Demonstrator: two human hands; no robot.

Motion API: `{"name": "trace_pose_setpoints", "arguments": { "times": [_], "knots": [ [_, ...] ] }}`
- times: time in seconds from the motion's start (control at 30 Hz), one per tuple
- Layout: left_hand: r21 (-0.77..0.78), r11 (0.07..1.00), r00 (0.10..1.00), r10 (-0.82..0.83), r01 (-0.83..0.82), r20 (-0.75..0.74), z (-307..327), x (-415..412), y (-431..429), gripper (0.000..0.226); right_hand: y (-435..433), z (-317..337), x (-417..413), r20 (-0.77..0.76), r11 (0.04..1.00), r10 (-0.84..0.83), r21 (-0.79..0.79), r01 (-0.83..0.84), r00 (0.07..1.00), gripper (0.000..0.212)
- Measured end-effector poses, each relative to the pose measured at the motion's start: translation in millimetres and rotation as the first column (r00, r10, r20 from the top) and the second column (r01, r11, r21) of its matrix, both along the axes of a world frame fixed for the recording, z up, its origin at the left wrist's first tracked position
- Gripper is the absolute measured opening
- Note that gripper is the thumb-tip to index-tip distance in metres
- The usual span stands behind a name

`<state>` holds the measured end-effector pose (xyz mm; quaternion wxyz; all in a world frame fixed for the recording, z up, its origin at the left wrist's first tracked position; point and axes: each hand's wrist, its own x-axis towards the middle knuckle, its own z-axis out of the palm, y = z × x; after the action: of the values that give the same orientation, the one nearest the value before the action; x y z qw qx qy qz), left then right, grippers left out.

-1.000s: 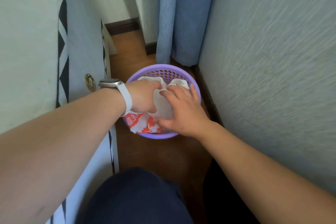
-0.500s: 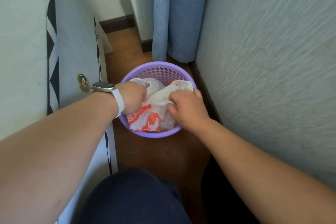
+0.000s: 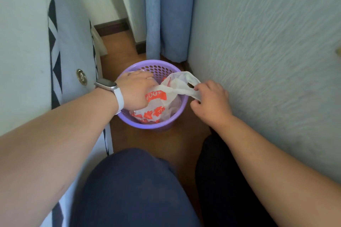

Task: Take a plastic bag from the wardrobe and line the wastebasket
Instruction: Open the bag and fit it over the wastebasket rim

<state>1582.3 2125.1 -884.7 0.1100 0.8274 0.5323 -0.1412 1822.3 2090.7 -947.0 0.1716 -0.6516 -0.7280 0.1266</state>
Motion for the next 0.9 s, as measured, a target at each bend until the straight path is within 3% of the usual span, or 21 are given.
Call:
{"name": "trace_pose_setpoints", "arguments": {
  "times": [0.1,0.17,0.23,0.3,0.4,0.5,0.57,0.7,0.8,0.9],
  "knots": [
    [-0.179,0.983,0.999,0.036,-0.031,0.027,-9.7,1.4,-10.0,0.037,-8.6,4.7,-12.7,-0.013,0.985,0.110,0.134,-0.108,0.994,0.047],
    [-0.213,0.977,1.000,0.006,-0.001,0.021,-12.0,5.1,-15.7,0.014,-13.8,4.4,-21.3,0.020,0.958,0.240,0.157,-0.240,0.971,0.056],
    [-0.207,0.978,0.993,-0.011,0.035,0.114,-7.3,12.6,-21.1,0.003,-14.1,1.3,-27.7,0.048,0.930,0.345,0.120,-0.349,0.937,0.061],
    [-0.223,0.973,0.977,-0.008,0.057,0.212,-3.7,19.2,-28.2,0.007,-12.7,-3.3,-31.3,0.030,0.900,0.430,0.072,-0.431,0.902,0.054],
    [-0.305,0.952,0.972,0.055,0.019,0.230,0.6,20.3,-37.9,0.019,-10.7,-5.2,-31.4,-0.022,0.870,0.493,0.029,-0.493,0.870,0.022],
    [-0.359,0.933,0.987,0.069,-0.013,0.145,-1.6,15.8,-44.6,0.018,-9.6,-6.3,-23.8,0.009,0.882,0.463,-0.099,-0.460,0.886,0.018],
    [-0.377,0.926,0.999,-0.010,0.029,0.052,-3.8,13.9,-49.1,0.013,-11.4,-6.2,-20.9,0.042,0.869,0.468,-0.202,-0.451,0.883,0.015],
    [-0.402,0.914,0.969,-0.146,0.056,-0.197,-8.6,8.2,-56.3,0.030,-14.2,-6.3,-21.2,0.023,0.821,0.498,-0.336,-0.462,0.867,0.017],
    [-0.459,0.888,0.915,-0.172,-0.015,-0.364,-15.6,1.1,-60.3,0.013,-13.4,-12.0,-18.4,0.051,0.823,0.482,-0.368,-0.432,0.875,0.021],
    [-0.525,0.841,0.869,-0.157,-0.131,-0.468,-16.7,-1.0,-62.2,0.039,-11.2,-21.3,-15.9,0.047,0.828,0.434,-0.415,-0.378,0.900,0.017]
  ]
}}
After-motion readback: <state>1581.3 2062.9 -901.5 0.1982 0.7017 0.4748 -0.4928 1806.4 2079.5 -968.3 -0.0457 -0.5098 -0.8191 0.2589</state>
